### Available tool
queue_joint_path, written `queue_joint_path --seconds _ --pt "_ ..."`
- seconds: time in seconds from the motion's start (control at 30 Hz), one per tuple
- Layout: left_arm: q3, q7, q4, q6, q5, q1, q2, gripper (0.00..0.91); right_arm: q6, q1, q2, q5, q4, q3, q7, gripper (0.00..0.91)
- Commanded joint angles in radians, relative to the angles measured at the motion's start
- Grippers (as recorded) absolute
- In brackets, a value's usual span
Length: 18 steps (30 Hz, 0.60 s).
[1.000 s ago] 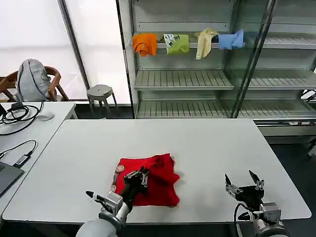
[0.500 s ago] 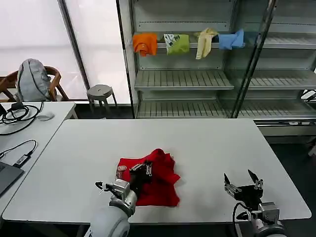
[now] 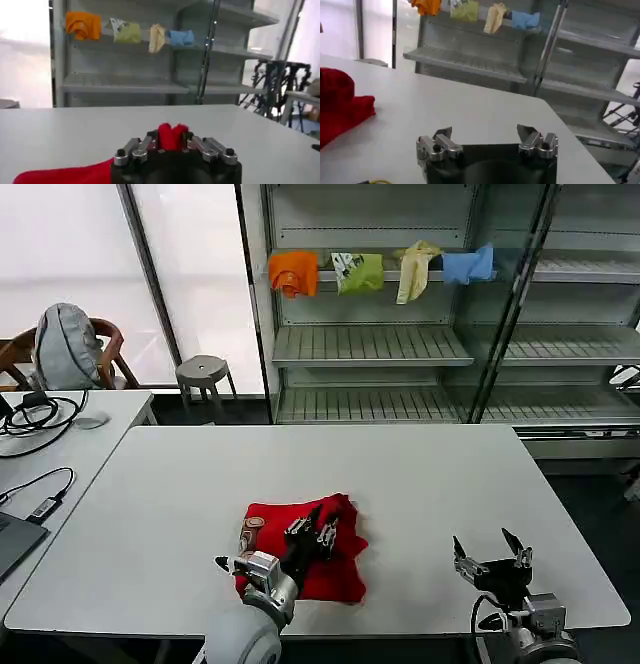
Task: Fold and organize the clothes.
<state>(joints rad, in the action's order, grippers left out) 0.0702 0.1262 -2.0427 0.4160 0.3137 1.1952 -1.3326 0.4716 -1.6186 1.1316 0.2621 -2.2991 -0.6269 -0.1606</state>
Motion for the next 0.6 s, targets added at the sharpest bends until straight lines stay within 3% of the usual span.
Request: queue_joint_path --seconds 0.03,0.27,0.4,0.5,0.6 --pt "0.007 -0.117 -0.071 -0.123 0.018 0.013 0.006 0.907 -0.001 0.007 -0.003 0.0 0.004 0.005 0.001 0.907" --pt "0.133 -0.12 -0.181 -0.137 0.032 0.047 0.065 0.907 0.002 0.029 -0.012 0.004 0.002 0.013 0.002 0.907" --pt "0.245 -0.034 -0.217 -0.044 0.035 0.108 0.127 0.907 0.001 0.043 -0.012 0.002 -0.008 0.02 0.002 0.907" --pt "0.285 0.075 -0.212 0.044 0.041 0.178 0.13 0.907 0.0 0.051 -0.009 -0.002 -0.021 0.023 0.002 0.907" --pt "0.283 0.158 -0.166 0.077 0.042 0.218 0.113 0.907 -0.001 0.054 -0.007 -0.006 -0.036 0.023 0.002 0.907"
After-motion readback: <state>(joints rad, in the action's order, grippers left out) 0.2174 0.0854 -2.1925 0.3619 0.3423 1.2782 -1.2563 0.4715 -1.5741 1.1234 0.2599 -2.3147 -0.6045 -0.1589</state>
